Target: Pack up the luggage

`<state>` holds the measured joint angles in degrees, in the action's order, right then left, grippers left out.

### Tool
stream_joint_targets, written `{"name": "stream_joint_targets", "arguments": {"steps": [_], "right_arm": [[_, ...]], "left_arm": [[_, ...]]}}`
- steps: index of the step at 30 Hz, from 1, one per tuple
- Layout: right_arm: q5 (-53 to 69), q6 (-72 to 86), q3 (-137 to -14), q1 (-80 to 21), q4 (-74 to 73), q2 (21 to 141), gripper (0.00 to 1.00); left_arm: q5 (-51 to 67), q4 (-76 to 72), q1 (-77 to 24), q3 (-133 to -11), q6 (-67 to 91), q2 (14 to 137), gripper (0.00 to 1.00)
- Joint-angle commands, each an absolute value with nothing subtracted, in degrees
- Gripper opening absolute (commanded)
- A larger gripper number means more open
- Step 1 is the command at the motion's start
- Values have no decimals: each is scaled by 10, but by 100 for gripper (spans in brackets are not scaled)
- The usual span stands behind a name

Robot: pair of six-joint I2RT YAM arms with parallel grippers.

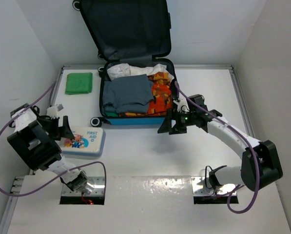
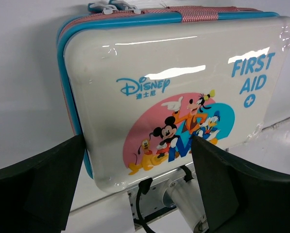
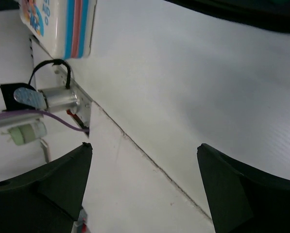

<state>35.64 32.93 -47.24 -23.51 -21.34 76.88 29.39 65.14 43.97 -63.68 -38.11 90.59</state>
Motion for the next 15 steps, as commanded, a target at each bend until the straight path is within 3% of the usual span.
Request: {"name": "stream_joint_targets", "arguments": {"steps": [1,15], "right_arm": [[387,398,-440,-216,-153,729,88],[331,467,-420,-224,-173,701,89]], "left_arm": [[337,671,377,-643,-382,900,93],[316,578,244,-618,-315,888,85]]}}
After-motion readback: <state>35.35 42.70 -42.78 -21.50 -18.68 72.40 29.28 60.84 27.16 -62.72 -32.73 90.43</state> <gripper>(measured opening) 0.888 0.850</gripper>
